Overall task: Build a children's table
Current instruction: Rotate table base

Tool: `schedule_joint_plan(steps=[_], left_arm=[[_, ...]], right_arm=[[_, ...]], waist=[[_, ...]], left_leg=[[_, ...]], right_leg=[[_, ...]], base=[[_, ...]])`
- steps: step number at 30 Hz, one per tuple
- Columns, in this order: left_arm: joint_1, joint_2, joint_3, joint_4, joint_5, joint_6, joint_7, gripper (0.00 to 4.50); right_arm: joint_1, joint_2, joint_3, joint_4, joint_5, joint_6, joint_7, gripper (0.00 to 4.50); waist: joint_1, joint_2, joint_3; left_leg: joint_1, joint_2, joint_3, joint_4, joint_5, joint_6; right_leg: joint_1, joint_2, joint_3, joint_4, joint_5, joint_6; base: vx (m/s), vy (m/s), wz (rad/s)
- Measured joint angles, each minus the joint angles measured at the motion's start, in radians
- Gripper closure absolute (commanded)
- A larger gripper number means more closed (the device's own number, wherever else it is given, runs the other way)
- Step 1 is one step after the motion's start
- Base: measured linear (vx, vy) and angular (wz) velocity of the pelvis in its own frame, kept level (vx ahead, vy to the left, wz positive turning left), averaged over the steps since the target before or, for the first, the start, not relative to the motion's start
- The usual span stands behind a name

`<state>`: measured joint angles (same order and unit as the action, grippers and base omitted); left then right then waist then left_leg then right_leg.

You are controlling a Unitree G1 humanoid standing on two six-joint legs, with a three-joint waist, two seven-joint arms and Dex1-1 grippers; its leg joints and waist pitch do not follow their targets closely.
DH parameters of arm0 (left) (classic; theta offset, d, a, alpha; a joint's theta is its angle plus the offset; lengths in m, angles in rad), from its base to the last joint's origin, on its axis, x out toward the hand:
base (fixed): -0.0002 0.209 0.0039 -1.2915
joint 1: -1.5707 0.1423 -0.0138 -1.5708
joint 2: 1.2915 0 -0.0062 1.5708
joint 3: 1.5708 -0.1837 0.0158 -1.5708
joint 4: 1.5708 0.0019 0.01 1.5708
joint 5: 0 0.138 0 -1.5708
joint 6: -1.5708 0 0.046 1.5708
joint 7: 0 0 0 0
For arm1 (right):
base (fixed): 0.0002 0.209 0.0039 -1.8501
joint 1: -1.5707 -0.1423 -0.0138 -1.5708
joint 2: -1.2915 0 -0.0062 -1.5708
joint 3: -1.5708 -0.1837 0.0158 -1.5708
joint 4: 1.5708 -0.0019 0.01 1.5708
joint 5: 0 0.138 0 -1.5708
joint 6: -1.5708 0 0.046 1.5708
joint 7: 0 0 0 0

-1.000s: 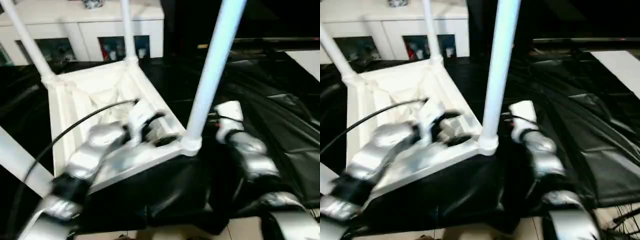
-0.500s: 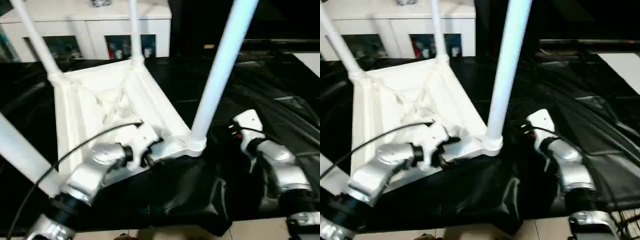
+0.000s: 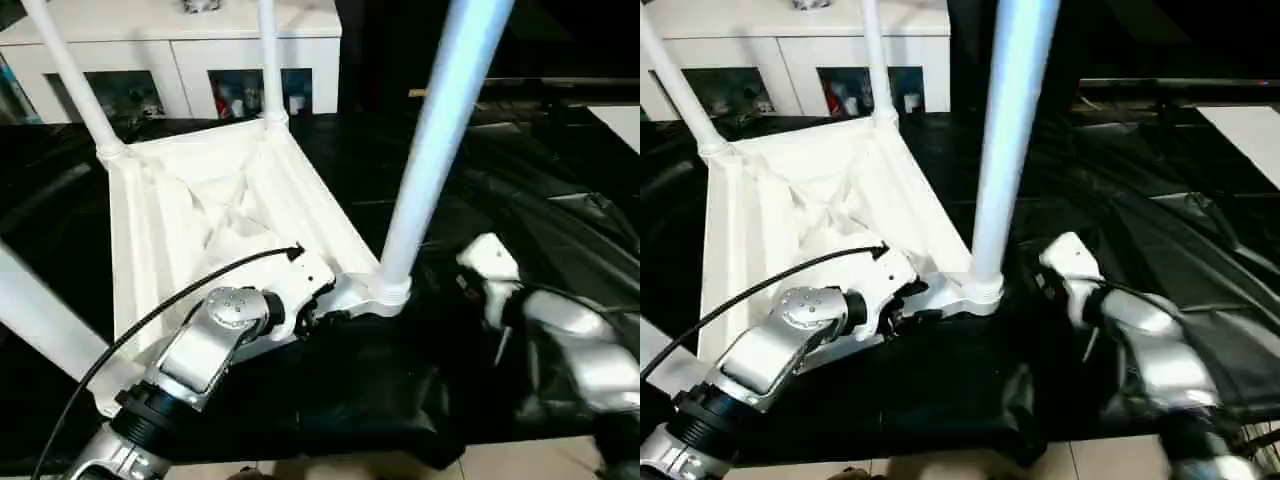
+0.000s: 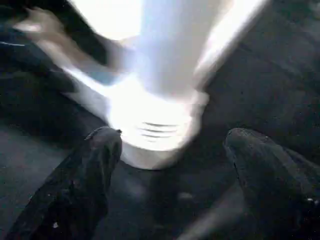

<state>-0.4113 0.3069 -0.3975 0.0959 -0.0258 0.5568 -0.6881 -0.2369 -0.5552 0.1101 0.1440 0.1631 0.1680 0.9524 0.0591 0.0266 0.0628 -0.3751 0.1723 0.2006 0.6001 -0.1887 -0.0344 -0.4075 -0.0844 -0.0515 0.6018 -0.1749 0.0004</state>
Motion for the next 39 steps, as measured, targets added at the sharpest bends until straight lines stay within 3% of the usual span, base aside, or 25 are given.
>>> schedule_joint_plan(steps=[13, 20, 24, 29, 39], left_arm=[[0.004, 0.072, -0.016, -0.041, -0.025, 0.048, -0.115, 3.39], [0.01, 0.162, 0.009, -0.002, -0.046, -0.026, -0.209, 4.11], [0.018, 0.198, 0.022, 0.029, -0.062, -0.087, -0.256, 4.42], [0.041, 0.254, 0.063, 0.054, -0.085, -0.135, -0.308, 4.47], [0.061, 0.307, 0.089, 0.091, -0.087, -0.254, -0.358, 4.47]], right_arm=[[0.018, -0.048, -0.006, -0.069, 0.029, 0.061, 0.049, 0.73], [0.018, -0.041, -0.006, -0.075, 0.036, 0.063, 0.037, 0.73], [0.017, -0.035, -0.006, -0.087, 0.038, 0.063, 0.033, 0.73], [0.016, -0.03, -0.006, -0.087, 0.039, 0.064, 0.024, 0.73], [0.016, -0.008, -0.002, -0.093, 0.039, 0.064, 0.015, 0.73]], waist=[[0.0, 0.001, 0.0], [-0.002, 0.0, 0.0], [-0.012, 0.0, 0.0], [-0.023, -0.001, 0.0], [-0.015, -0.004, 0.001]], left_leg=[[0.001, 0.0, -0.001, 0.0, 0.0, 0.0], [0.002, 0.0, -0.001, 0.0, 0.0, 0.0], [0.004, 0.0, -0.001, 0.0, 0.0, 0.0], [0.006, 0.0, -0.002, 0.0, 0.0, 0.0], [0.005, 0.0, -0.002, 0.0, 0.0, 0.0]], right_leg=[[0.002, 0.0, -0.001, 0.0, 0.001, -0.001], [0.002, 0.0, -0.001, 0.0, 0.001, -0.001], [0.002, 0.0, -0.001, 0.0, 0.001, -0.001], [0.002, 0.0, -0.001, 0.001, 0.001, -0.001], [0.002, 0.0, -0.001, 0.001, 0.004, -0.006]], base=[[0.0, 0.0, 0.0], [0.0, 0.0, 0.0], [0.0, 0.0, 0.0], [0.0, 0.0, 0.0], [0.0, 0.0, 0.0]])
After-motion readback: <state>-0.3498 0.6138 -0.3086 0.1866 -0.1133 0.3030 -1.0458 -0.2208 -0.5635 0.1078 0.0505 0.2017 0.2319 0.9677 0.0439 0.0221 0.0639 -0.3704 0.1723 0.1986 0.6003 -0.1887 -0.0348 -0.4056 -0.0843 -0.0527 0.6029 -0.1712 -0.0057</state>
